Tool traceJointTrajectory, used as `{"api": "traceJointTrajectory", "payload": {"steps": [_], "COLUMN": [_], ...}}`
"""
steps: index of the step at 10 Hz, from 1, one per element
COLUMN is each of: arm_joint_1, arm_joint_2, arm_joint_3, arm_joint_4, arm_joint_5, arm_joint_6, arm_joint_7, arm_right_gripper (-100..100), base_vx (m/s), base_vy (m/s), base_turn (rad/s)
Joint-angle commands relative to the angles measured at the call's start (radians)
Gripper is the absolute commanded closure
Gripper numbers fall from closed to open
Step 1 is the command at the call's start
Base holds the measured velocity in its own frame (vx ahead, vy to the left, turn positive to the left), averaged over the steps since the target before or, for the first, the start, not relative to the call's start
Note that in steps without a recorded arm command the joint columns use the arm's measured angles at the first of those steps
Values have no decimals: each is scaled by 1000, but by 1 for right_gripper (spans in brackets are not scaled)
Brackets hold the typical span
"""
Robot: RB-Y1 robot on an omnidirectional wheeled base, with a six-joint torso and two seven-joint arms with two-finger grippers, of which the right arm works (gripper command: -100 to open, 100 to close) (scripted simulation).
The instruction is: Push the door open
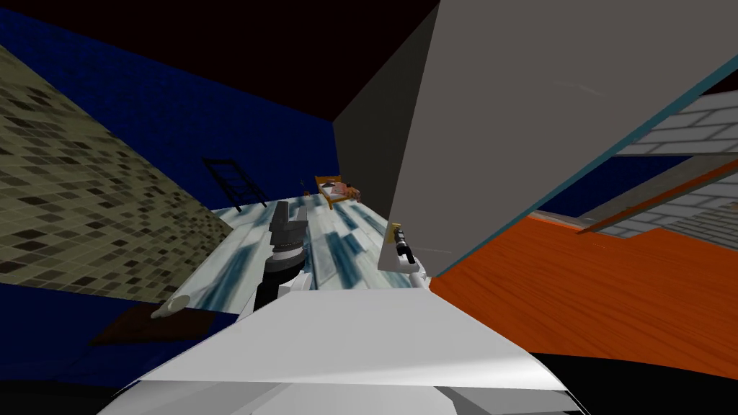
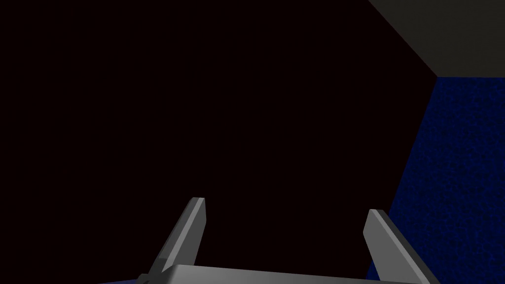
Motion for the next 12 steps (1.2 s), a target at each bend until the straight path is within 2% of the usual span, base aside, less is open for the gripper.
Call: {"api": "traceJointTrajectory", "payload": {"steps": [1, 10, 12], "arm_joint_1": [-6, -21, -19], "arm_joint_2": [-6, 5, 4], "arm_joint_3": [-34, -123, -126], "arm_joint_4": [5, 24, 28], "arm_joint_5": [-5, -19, -19], "arm_joint_6": [-6, -2, 1], "arm_joint_7": [6, 23, 25], "arm_right_gripper": [100, 100, 100], "base_vx": [167, 162, 119], "base_vy": [111, 97, 58], "base_turn": [-88, -71, -48]}}
